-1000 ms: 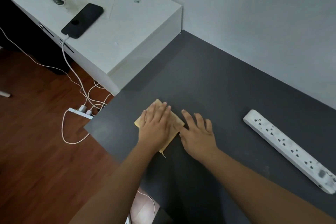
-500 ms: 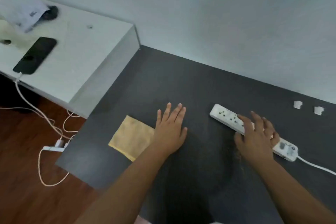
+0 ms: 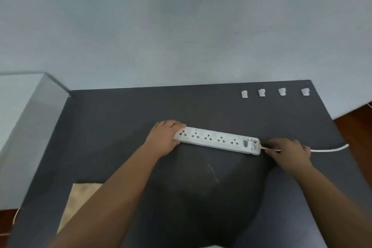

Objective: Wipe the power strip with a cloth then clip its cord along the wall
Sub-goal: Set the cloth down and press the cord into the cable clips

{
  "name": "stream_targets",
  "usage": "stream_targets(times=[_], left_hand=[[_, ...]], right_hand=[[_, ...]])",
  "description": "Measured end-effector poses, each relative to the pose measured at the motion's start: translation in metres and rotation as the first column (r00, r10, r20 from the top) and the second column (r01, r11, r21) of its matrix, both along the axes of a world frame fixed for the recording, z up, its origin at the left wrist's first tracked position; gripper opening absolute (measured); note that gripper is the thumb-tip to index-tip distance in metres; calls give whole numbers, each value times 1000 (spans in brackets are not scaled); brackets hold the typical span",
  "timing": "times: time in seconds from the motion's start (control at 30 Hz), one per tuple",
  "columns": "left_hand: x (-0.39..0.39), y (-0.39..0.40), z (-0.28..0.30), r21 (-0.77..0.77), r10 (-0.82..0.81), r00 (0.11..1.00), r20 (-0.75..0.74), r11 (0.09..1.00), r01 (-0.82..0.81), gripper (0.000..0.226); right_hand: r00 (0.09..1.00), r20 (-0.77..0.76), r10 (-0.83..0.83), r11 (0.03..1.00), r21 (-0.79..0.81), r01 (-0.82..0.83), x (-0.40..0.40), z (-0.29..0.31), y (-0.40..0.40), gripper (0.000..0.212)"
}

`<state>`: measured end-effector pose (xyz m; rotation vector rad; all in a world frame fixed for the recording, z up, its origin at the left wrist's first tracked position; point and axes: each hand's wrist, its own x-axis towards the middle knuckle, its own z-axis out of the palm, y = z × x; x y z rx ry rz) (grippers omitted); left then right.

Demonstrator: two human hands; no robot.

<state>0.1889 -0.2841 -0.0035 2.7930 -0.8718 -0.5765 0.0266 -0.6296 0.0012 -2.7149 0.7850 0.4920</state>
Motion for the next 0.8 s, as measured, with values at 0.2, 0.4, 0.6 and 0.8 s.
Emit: stream_targets(times=[0.2,0.4,0.6,0.8], left_hand=[[11,13,-8,-224,115,986,-122,964,-140,59],[60,25,2,-323,279,950,-142,894,-311,62],[112,24,-2,-340,461,886,-57,825,-451,53],[143,21,-14,-358,476,879,-32,816,-454,44]], right_hand=[[979,188,74,991,94,-93,24,-2,-4,8],[930,367,-31,982,186,-41,95,5,13,9],[918,355,-175,963,256,85,163,-9,45,9],[928,303,-218,963,222,154,202,-22,47,10]])
